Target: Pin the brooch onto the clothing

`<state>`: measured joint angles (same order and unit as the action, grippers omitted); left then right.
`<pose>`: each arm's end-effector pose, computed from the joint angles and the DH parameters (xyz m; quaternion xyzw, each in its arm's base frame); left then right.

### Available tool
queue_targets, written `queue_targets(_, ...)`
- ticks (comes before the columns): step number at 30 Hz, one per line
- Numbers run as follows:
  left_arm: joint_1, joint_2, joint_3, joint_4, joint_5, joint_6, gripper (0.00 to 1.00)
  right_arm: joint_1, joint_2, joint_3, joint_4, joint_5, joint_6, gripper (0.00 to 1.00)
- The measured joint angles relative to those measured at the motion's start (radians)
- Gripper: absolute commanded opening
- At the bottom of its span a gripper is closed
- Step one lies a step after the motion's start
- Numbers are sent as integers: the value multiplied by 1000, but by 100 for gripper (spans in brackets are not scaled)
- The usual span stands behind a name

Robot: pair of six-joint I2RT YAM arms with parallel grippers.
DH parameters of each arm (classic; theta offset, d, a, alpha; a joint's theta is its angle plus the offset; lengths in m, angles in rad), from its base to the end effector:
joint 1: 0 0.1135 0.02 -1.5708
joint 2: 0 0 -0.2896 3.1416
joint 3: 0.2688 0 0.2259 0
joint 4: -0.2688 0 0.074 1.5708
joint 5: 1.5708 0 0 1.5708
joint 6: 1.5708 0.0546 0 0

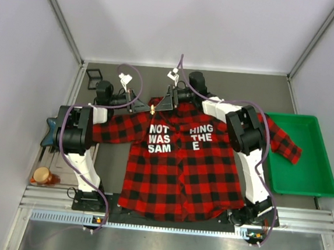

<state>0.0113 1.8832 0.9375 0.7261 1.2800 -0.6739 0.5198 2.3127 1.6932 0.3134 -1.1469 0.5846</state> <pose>0.3732 -0.0481 0.2281 0.1415 0.7150 -0.6038 0.3227 0.4264 0.3014 0.2203 -0.2985 0.6876 0.6330 0.1931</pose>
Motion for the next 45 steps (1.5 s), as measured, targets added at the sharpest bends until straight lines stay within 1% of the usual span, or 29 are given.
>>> queue_targets(2,0,0,32,-140,-14,103,0,-11,-5,0,-66,24,-44,63)
queue_targets(4,0,0,99,-341,-37,251,0,-29,-8,2,-130,52,-91,64)
queue_targets(8,1,0,196,-599,-87,467,0,-73,-14,3,-248,118,-169,64)
queue_targets(11,1,0,214,-715,-124,571,1,-94,-27,3,-338,171,-233,63)
queue_targets(12,1,0,217,-756,-142,605,4,-100,-32,4,-367,188,-257,63)
queue_targets(16,1,0,242,-891,-224,722,4,-119,-55,15,-519,266,-367,61)
queue_targets(20,-1,-8,269,-962,-315,821,4,-127,-67,32,-666,356,-473,58)
queue_targets(22,-13,-28,272,-999,-369,884,4,-135,-72,32,-726,394,-513,58)
queue_targets(24,-57,-59,272,-1035,-451,961,7,-150,-75,32,-774,428,-549,58)
queue_targets(25,-92,-76,272,-1048,-495,996,15,-159,-77,32,-793,443,-564,58)
queue_targets(28,-231,-130,269,-1065,-623,1103,29,-192,-84,32,-843,480,-605,61)
queue_targets(29,-282,-146,266,-1072,-658,1140,37,-203,-87,32,-855,489,-618,61)
queue_targets(31,-373,-175,256,-1085,-713,1205,44,-225,-89,43,-885,503,-643,63)
queue_targets(32,-408,-186,251,-1100,-729,1232,51,-234,-89,51,-896,510,-658,64)
queue_targets(33,-428,-193,250,-1119,-737,1255,53,-241,-89,60,-907,517,-673,64)
queue_targets(34,-432,-197,250,-1138,-743,1276,64,-248,-89,71,-917,523,-689,66)
queue_targets(37,-385,-200,263,-1205,-725,1309,67,-259,-89,111,-936,538,-740,70)
queue_targets(40,-266,-196,312,-1257,-663,1287,67,-257,-89,164,-948,552,-786,70)
queue_targets(42,-180,-183,366,-1256,-631,1250,66,-252,-88,207,-954,563,-816,70)
queue_targets(45,-86,-139,447,-1242,-624,1205,65,-241,-85,266,-958,590,-862,69)
